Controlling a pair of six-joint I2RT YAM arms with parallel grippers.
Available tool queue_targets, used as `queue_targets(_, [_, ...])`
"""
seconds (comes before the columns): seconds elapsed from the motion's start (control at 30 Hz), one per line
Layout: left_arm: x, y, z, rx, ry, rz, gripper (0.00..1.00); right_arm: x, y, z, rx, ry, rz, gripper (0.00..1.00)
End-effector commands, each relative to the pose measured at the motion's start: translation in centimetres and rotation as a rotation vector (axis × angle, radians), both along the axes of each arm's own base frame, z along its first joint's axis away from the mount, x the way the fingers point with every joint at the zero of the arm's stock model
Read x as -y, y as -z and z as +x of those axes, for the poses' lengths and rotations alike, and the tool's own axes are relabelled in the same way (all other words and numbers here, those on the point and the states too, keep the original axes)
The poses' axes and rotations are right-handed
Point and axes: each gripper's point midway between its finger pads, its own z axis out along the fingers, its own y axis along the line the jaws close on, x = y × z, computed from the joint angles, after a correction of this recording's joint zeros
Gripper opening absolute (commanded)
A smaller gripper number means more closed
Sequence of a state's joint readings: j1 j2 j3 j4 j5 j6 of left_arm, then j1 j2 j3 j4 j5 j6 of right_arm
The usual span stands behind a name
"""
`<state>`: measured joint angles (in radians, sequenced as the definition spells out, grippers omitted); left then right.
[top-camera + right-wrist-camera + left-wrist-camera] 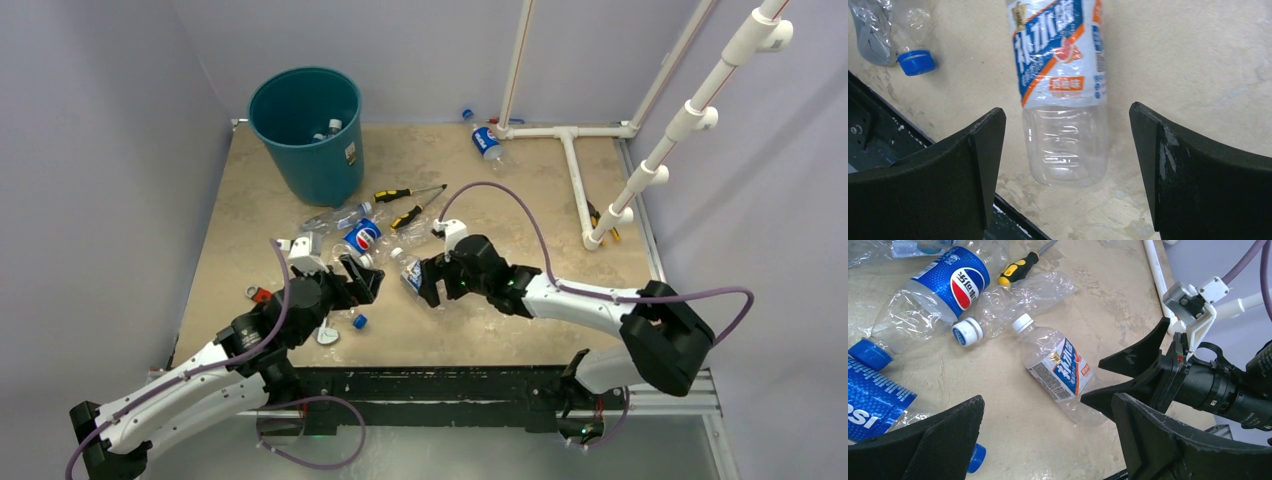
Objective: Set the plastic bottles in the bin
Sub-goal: Pick up the plastic bottle at the center of the board.
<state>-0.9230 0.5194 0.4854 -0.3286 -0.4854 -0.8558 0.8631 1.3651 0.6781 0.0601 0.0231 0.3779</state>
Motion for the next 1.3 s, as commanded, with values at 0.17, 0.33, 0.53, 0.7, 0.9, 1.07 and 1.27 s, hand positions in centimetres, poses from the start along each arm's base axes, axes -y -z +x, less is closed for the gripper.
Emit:
queue_targets(0.17, [-0.2,-0.4,-0.1,-0.015,-0.016,-0.02,0.98,-1.5,2.3,-0.3,-0.018,-0.04,-0.084,0.91])
queue_targets(0.33, [-0.1,-0.2,-0.2,-0.019,-0.008,-0.02,0.96,-1.3,4.0,-0.1,-0.035,-0.015,-0.114,0.82])
queue_targets(0.53, [0.2,-0.5,-0.1,-0.007,0.002,-0.016,0.94,-1.8,3.4,-0.2,-0.02,-0.031,-0.074,0.68])
queue_targets(0.7, [-0.3,-2.5,0.7,0.049,-0.016,0.035,0.93,-3.0,-0.3,-1.5,0.079,-0.105,0.002,0.59])
queue_targets(0.9, [-1.3,-9.5,2.0,0.194,-0.052,0.093,0.93,-3.7,-10.0,-5.9,0.319,-0.241,0.248,0.55])
queue_targets(1.07, [0.0,-16.9,2.3,0.387,0.043,0.131,0.96,-1.1,-15.4,-7.4,0.443,-0.2,0.489,0.5])
queue_targets(1.27, [4.7,-24.2,-1.0,0.636,0.349,-0.009,0.96,0.5,-19.1,-8.9,0.518,-0.171,0.784,0.41])
